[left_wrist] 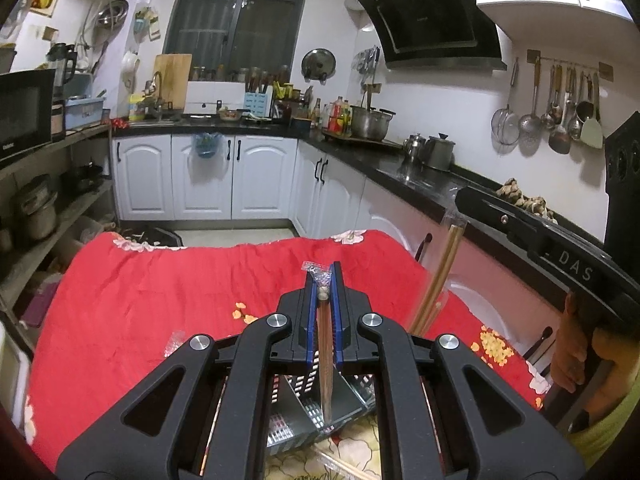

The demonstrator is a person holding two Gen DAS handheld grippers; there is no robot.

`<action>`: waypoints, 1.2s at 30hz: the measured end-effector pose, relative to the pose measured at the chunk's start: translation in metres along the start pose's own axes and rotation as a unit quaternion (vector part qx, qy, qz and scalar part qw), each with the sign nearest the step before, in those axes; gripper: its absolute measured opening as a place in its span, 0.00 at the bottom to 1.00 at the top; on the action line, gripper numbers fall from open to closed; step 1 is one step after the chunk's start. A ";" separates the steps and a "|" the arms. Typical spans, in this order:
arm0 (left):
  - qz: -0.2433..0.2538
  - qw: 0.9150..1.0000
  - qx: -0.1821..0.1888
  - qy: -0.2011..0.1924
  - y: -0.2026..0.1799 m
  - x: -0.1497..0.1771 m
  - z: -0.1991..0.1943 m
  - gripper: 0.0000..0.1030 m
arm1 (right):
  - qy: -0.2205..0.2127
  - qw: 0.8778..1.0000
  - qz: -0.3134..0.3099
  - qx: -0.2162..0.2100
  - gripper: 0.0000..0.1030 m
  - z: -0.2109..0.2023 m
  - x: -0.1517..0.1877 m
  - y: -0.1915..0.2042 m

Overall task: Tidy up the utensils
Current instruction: 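Lower the chopsticks into the caddy and open both tools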

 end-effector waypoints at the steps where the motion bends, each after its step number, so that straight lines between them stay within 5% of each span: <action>1: -0.001 1.000 0.000 0.001 0.000 0.002 0.001 0.03 | 0.000 1.000 0.001 0.002 0.02 0.000 0.002 -0.001; 5: -0.005 1.000 0.002 0.007 0.000 0.005 0.003 0.05 | 0.001 1.000 0.007 0.001 0.04 -0.002 0.009 -0.006; 7: -0.006 1.000 0.003 0.009 0.000 0.005 0.003 0.12 | 0.005 1.000 0.007 0.005 0.14 -0.003 0.010 -0.007; 8: -0.006 1.000 0.002 0.010 0.001 0.007 0.002 0.20 | 0.007 1.000 0.010 0.006 0.21 -0.003 0.012 -0.009; 13: -0.013 1.000 0.001 0.008 0.003 0.009 -0.002 0.39 | 0.012 1.000 0.009 0.013 0.27 -0.009 0.021 -0.013; 18: -0.024 1.000 -0.005 -0.001 0.006 0.011 -0.013 0.71 | 0.009 1.000 0.004 0.019 0.37 -0.018 0.027 -0.015; 23: -0.029 0.999 -0.009 -0.011 0.007 0.013 -0.023 0.90 | 0.000 1.000 -0.007 0.023 0.50 -0.029 0.032 -0.014; 36: -0.045 0.998 -0.015 -0.029 0.011 0.027 -0.057 0.90 | 0.002 1.000 -0.017 0.016 0.56 -0.056 0.049 -0.010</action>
Point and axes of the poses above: each gripper's, at about its wrist camera, not at the fingertips, and z roughly the way its jaws point, y to its left, x to its underside, the point moved 4 cm from there along z, roughly the way its jaws point, and after that the axes turned 13 degrees about z, right-handed, at the moved point
